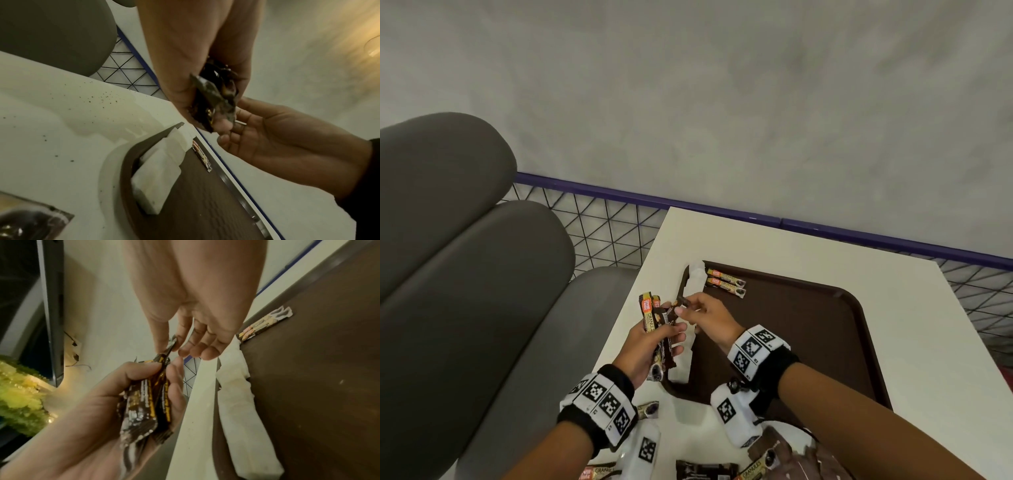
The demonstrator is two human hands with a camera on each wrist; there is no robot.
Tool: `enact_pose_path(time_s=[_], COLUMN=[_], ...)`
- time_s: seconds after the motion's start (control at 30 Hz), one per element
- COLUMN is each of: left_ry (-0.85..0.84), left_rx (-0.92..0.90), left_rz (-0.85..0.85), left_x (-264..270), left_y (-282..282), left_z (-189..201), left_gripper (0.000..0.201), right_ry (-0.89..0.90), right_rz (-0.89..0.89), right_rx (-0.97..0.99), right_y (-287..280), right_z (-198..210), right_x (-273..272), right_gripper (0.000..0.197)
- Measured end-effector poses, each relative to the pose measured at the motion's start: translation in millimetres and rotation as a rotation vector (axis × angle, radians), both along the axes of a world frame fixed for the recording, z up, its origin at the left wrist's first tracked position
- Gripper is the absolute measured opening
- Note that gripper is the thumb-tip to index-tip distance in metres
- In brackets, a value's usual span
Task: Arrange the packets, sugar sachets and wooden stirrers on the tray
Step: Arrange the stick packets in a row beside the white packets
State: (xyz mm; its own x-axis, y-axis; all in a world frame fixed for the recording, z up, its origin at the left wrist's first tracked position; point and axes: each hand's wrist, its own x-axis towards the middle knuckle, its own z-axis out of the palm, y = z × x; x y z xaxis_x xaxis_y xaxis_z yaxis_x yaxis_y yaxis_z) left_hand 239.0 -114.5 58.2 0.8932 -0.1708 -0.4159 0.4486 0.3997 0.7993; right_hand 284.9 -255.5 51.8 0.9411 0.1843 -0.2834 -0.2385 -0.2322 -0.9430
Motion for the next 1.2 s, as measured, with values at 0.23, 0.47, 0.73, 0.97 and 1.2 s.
enact_pose_path(time_s=[0.23, 0.47, 0.73, 0.97, 1.2], left_ry=[0.026, -0.020, -0.110, -0.138, -0.101], left_rx=[0.093, 0.064, -0.013, 0.132, 0.196], left_rz=[-0.035, 0.082, 0.089, 0.175, 0.167], left_x=[-9.4, 1.1, 6.4, 8.3, 11.7], left_y=[9.3, 10.3, -12.0, -3.5, 3.1], left_z=[-3.2, 2.0, 12.2, 5.1, -2.0], left_gripper=[0.031, 0.015, 0.026, 0.031, 0.036], right_ry=[0.101, -0.359, -0.694, -0.739, -0.322], right_rz=[-0.341, -0.143, 0.063, 0.121, -0.257], right_rx=[0.507, -0.168, -0.536, -0.454, -0.231], right_y=[-23.2, -29.6, -9.6, -17.1, -40.1], right_z=[23.4, 26.1, 18.0, 3.2, 1.8], right_x=[0.0, -12.2, -28.2, -35.9, -17.0], right_gripper=[0.011, 0.017, 0.010, 0.033, 0.027])
